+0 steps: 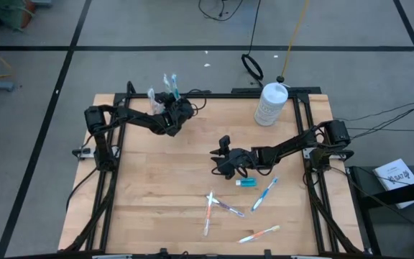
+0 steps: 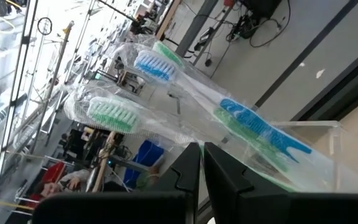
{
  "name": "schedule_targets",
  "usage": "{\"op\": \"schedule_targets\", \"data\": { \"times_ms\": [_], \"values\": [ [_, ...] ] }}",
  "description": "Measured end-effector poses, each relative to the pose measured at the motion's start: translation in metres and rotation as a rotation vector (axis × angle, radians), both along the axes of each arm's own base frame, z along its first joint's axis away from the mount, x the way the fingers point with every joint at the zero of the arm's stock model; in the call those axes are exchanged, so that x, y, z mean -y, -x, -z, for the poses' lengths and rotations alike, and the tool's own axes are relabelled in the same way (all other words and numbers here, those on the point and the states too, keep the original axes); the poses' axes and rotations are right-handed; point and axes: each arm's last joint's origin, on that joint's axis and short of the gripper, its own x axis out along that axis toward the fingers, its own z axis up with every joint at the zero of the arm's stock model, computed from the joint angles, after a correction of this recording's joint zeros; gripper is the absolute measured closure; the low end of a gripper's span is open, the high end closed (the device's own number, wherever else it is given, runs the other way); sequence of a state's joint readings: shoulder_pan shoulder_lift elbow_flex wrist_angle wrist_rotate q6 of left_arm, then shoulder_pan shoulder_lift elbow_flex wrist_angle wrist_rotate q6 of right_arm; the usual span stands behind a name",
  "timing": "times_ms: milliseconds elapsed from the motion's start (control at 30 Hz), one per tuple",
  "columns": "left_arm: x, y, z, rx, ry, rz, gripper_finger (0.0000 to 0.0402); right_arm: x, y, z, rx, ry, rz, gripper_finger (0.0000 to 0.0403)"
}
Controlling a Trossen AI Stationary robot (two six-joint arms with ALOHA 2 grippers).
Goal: Pick & Place toothbrushing station
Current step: Put the green toothbrush into the transparent organizer, then put the orange toothbrush into the transparent organizer
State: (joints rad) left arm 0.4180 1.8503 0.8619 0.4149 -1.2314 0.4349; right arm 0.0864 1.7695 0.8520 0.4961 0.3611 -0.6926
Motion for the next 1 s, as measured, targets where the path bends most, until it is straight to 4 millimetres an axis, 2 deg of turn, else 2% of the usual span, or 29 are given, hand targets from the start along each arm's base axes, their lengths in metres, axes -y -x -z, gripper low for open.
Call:
{"op": "schedule_targets", "data": {
  "times_ms": [433, 667, 833, 1000],
  "values": [
    [-0.0047, 0.0024, 0.0001, 0.137, -0.015, -0.035, 0.0368, 0.0000, -0.0001, -0.0001, 0.001, -0.001, 0.000, 0.0289],
    [-0.0058, -0.0009, 0.0003, 0.306, 0.036, 0.031, 0.0301, 0.0000, 0.0000, 0.0000, 0.024, -0.075, 0.039, 0.0289],
    [-0.0015, -0.0033, 0.0016, 0.352, 0.047, 0.049, 0.0254, 0.0000, 0.0000, -0.0002, 0.023, -0.069, 0.035, 0.0289],
    [0.0015, -0.0045, 0.0016, 0.391, 0.042, 0.042, 0.0224, 0.0000, 0.0000, 0.0000, 0.022, -0.069, 0.035, 0.0289]
  ]
}}
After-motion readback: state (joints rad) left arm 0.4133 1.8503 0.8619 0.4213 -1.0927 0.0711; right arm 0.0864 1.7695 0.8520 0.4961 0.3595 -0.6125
